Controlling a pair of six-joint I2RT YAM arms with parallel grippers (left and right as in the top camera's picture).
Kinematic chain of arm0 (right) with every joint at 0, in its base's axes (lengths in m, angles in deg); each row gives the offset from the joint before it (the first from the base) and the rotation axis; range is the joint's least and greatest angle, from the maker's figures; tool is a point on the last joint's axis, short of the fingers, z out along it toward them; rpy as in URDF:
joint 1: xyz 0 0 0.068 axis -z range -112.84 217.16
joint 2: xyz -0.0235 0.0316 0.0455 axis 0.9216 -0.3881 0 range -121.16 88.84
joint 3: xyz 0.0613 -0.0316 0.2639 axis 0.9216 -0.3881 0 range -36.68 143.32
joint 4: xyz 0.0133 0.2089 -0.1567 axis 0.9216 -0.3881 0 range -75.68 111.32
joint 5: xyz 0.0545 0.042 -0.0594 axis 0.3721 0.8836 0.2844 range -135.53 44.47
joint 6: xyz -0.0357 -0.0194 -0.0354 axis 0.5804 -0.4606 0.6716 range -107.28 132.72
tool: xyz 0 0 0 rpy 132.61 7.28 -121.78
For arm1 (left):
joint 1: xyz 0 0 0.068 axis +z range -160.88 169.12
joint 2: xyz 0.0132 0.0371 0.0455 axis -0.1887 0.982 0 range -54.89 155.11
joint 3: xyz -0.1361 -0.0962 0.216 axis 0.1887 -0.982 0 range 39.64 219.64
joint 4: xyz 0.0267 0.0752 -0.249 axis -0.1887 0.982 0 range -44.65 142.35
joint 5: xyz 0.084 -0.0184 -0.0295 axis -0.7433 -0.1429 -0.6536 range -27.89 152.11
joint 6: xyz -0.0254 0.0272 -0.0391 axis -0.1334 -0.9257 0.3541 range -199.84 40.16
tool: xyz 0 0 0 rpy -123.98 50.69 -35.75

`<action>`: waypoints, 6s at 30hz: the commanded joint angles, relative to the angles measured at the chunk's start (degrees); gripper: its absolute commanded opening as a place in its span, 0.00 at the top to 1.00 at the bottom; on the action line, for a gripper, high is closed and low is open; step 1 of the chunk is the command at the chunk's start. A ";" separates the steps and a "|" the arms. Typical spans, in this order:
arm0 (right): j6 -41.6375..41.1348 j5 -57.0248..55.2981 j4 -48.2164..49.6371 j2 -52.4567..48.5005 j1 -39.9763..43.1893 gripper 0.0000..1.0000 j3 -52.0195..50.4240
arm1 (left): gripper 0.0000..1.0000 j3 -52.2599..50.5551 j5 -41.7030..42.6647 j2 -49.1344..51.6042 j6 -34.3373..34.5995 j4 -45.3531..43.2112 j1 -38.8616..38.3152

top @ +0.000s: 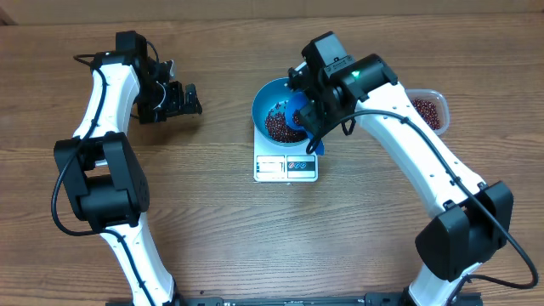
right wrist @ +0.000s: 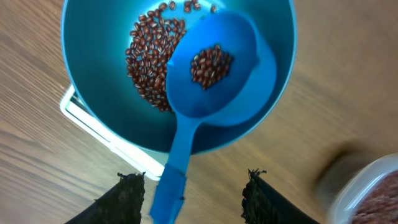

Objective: Scoop item into bowl and weigh 150g on scale
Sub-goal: 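Tilt the scoop to pour beans into the blue bowl, then move the empty scoop back right toward the bean tub, then dip the scoop into the bean tub and scoop more beans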

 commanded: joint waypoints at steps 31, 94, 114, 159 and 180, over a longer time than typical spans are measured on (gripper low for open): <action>-12.04 16.35 -2.97 -5.40 5.35 0.81 -3.56 | 0.00 0.44 -0.11 0.48 -0.92 -0.04 -0.39; 4.04 -22.91 -2.08 1.60 -12.66 0.96 6.08 | 0.01 0.44 -0.11 0.48 -0.92 -0.04 -0.39; -3.06 3.65 -11.98 4.74 17.35 0.96 8.22 | 0.00 0.44 -0.11 0.48 -0.92 -0.04 -0.39; -2.62 -31.69 -3.85 4.48 24.28 0.96 -13.44 | 0.00 0.44 -0.11 0.48 -0.92 -0.04 -0.39; -1.07 -29.77 0.83 4.26 25.35 0.96 -17.86 | 0.01 0.44 -0.11 0.48 -0.92 -0.04 -0.39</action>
